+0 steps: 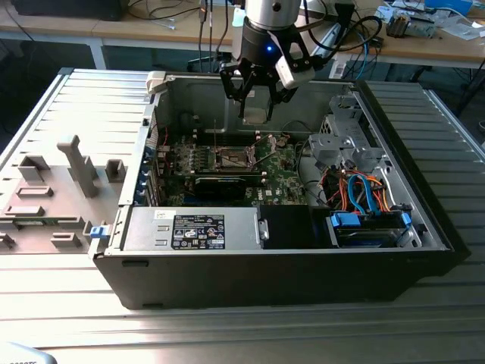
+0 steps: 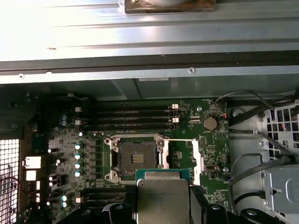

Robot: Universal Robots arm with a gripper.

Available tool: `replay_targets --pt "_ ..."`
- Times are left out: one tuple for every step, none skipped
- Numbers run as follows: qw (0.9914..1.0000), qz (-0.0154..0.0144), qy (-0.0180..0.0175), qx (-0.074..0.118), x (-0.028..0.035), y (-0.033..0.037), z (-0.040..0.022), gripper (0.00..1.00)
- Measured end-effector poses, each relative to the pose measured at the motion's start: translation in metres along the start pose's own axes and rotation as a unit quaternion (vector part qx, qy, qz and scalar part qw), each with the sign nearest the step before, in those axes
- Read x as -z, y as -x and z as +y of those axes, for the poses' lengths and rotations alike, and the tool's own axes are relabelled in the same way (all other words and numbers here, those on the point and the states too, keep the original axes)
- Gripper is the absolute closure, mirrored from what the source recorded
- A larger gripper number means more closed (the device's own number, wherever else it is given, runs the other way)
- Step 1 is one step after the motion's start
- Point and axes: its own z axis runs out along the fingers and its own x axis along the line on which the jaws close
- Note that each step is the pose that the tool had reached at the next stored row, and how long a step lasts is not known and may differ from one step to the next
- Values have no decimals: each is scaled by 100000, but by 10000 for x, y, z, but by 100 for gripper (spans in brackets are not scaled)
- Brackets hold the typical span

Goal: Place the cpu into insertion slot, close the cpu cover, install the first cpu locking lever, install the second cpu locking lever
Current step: 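Place the cpu into insertion slot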

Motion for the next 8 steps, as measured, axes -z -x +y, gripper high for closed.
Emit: replay_targets --pt "100000 -1 6 -2 -7 0 -1 46" --pt "100000 -1 6 1 -12 0 -1 46" --pt "100000 1 3 1 -15 0 -1 46" --pt "100000 0 4 -1 -19 0 -1 46" --pt "100000 0 2 0 -23 0 -2 46" --pt "100000 0 2 0 -31 0 -2 46" --pt "100000 2 5 -1 -37 0 -2 46" --pt "100000 1 3 0 -44 1 -3 46"
